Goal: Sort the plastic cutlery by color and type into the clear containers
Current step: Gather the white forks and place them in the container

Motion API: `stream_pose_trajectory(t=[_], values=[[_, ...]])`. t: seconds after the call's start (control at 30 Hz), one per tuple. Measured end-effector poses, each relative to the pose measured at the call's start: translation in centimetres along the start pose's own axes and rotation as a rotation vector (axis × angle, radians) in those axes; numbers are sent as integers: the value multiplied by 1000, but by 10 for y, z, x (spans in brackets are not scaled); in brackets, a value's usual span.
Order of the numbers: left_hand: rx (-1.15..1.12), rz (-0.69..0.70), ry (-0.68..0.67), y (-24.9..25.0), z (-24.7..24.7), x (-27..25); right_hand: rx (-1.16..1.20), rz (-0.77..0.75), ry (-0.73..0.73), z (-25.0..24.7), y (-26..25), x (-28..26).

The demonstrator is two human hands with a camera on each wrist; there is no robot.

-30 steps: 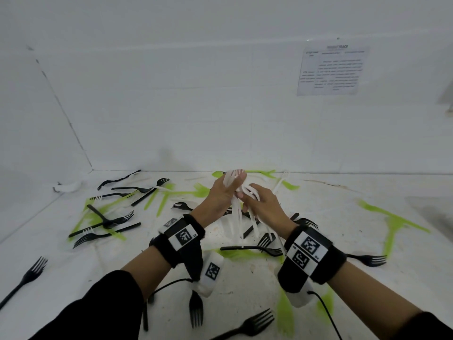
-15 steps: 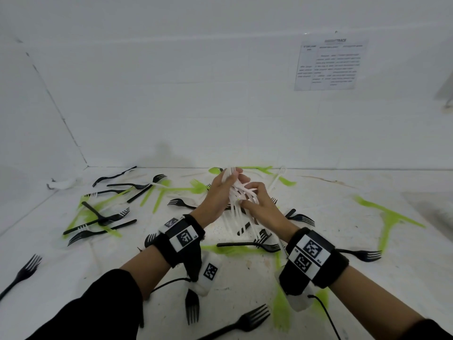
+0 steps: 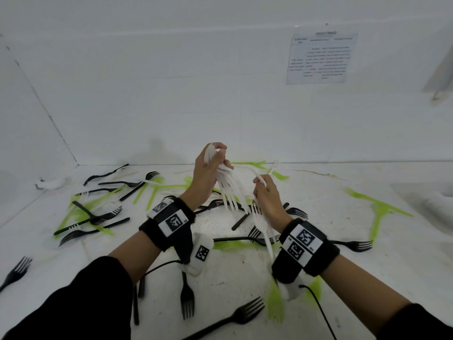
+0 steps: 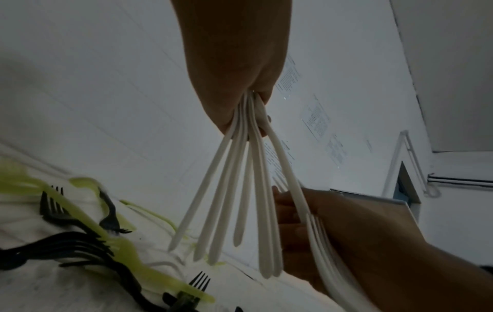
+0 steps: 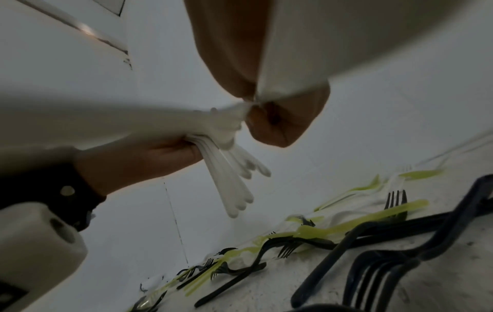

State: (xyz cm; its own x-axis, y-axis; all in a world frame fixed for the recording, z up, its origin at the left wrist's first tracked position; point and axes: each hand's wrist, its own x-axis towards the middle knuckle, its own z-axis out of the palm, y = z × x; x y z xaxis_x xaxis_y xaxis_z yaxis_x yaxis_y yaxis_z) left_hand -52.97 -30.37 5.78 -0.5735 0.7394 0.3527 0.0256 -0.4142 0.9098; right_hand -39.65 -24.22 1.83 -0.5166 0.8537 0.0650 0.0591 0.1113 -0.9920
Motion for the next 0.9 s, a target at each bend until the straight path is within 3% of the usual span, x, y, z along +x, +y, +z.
stream_pose_trajectory(t=[0.1, 0.3, 0.4, 0.6, 0.73, 0.9], values=[[-21, 71, 29, 2, -1, 4, -17, 27, 10, -2, 2, 1], [159, 161, 65, 16, -1, 6, -142, -31, 55, -12, -2, 7], [329, 48, -61, 16, -2, 2, -257, 8, -63, -25, -3, 7], [750, -234, -488, -8, -11, -15, -450, 220, -461, -44, 6, -24], [1004, -452, -762, -29, -11, -41, -461, 230, -389, -55, 16, -37], [1087, -574, -782, -52, 2, -76, -326, 169, -234, -66, 21, -47]])
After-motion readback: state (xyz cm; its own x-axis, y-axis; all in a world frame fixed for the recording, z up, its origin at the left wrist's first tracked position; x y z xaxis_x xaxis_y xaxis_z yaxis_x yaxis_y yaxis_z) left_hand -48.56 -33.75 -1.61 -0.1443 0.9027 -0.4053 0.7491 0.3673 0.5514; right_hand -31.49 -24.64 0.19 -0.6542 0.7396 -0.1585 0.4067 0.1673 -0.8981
